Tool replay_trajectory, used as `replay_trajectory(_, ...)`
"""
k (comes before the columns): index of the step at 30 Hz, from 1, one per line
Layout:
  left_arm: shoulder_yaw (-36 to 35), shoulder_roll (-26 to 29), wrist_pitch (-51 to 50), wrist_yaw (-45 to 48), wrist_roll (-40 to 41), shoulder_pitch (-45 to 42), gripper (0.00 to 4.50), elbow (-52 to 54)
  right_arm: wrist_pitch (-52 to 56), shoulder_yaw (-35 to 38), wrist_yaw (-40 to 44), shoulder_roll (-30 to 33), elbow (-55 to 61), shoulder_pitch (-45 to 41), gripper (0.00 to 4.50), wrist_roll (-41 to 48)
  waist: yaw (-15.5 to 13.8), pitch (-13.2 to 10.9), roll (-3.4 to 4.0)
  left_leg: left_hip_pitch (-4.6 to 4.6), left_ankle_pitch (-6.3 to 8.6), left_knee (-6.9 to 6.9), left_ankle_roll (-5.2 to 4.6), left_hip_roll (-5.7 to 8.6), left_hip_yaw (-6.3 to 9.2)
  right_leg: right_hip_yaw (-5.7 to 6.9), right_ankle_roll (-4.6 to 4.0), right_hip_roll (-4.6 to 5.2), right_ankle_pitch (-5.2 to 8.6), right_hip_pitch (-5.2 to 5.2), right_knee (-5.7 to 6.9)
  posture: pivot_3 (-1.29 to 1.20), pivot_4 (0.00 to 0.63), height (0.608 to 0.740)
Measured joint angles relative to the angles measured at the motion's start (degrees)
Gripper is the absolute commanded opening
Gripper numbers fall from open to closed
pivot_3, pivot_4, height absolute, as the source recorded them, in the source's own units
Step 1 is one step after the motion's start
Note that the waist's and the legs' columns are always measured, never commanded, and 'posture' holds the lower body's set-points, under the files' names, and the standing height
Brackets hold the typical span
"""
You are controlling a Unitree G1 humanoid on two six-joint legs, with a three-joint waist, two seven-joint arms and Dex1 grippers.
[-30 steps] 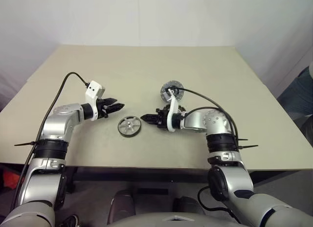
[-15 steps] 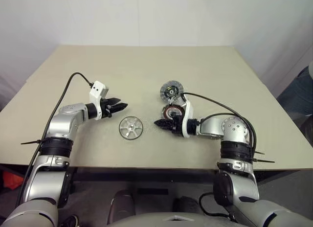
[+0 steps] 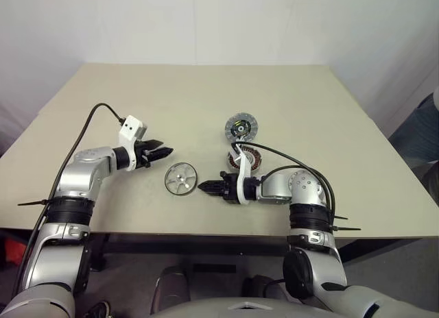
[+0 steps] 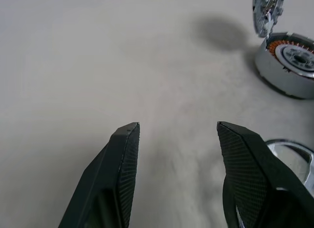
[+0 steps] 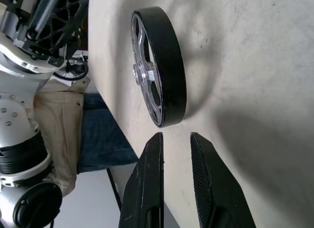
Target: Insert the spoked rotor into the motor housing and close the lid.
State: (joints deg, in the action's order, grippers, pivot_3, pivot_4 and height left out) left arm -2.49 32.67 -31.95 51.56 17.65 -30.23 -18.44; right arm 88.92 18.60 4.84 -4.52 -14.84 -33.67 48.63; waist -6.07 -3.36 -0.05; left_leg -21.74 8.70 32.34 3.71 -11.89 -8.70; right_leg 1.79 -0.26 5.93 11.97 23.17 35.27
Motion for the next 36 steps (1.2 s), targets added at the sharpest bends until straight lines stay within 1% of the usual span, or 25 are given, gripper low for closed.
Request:
replay_trajectory(7, -0.41, 0.12, -0.52, -0.91, 0.21, 0.47, 2.66, 1.42, -5.51, -3.0, 3.74, -1.35, -5.8, -3.22, 0.91, -3.75, 0.11, 0.0, 0.0, 0.04, -0.02, 0.0, 0.03, 0.0, 0.0, -0.02, -0.01, 0.0, 0.0, 0.0, 0.08, 0.0, 0.0, 0.74)
replay_trajectory(16, -0.42, 0.11, -0.51, -1.29, 0.19, 0.89, 2.66, 1.41, -10.0, -3.16, 5.42, -1.86, -9.48, -5.13, 0.91, -6.16, 0.25, 0.0, 0.0, 0.07, -0.03, 0.0, 0.05, 0.0, 0.0, -0.02, -0.01, -0.01, 0.0, 0.0, 0.12, 0.0, 0.0, 0.74)
replay_trajectory(19, -0.41, 0.07, -0.42, -1.37, 0.16, 0.89, 2.66, 1.38, -11.4, -2.16, 4.87, -1.91, -10.86, -5.81, 0.38, -6.51, 0.28, 0.0, 0.0, 0.07, -0.03, 0.0, 0.05, 0.0, 0.0, -0.03, -0.01, 0.0, 0.0, 0.0, 0.14, 0.0, 0.0, 0.74)
replay_trajectory(20, -0.41, 0.06, -0.39, -1.4, 0.16, 0.88, 2.66, 1.37, -11.52, -1.68, 4.85, -1.91, -11.19, -5.91, 0.28, -6.5, 0.27, 0.0, 0.0, 0.07, -0.03, 0.0, 0.05, 0.01, 0.0, -0.03, -0.02, 0.0, 0.0, 0.0, 0.14, 0.0, 0.0, 0.74)
replay_trajectory(27, -0.28, -0.17, 0.0, -1.54, 0.1, 0.52, 2.66, 0.84, -10.11, 0.01, 4.84, -1.57, -11.17, -6.42, 0.28, -6.37, 0.27, 0.0, 0.0, 0.07, -0.03, 0.0, 0.05, 0.0, 0.0, -0.04, -0.02, -0.02, 0.0, 0.0, 0.14, 0.0, 0.0, 0.74)
replay_trajectory(30, -0.16, -0.45, 0.3, -1.58, 0.05, -0.03, 2.66, 0.49, -7.95, 2.25, 4.4, -1.05, -9.34, -7.2, 0.28, -5.59, 0.2, 0.0, 0.0, 0.06, -0.03, 0.01, 0.05, 0.01, 0.0, -0.04, -0.02, -0.01, 0.0, 0.0, 0.14, 0.0, 0.0, 0.74)
replay_trajectory(32, -0.11, -0.78, 0.4, -1.61, 0.05, -0.18, 2.66, 0.39, -4.48, 5.57, 3.71, -0.07, -6.26, -8.29, 0.28, -3.57, 0.05, -0.01, 0.01, 0.06, -0.03, 0.02, 0.05, 0.03, 0.0, -0.07, -0.02, -0.01, -0.01, 0.0, 0.14, 0.0, 0.0, 0.74)
replay_trajectory(36, -0.11, -1.35, 0.48, -1.67, 0.06, -0.04, 2.66, 0.16, 1.93, 14.04, 1.71, 4.37, 0.36, -11.27, 0.28, -0.19, -0.28, 0.0, 0.0, 0.09, -0.04, 0.0, 0.06, 0.02, -0.01, -0.08, -0.01, -0.02, 0.0, -0.02, 0.14, 0.0, 0.0, 0.74)
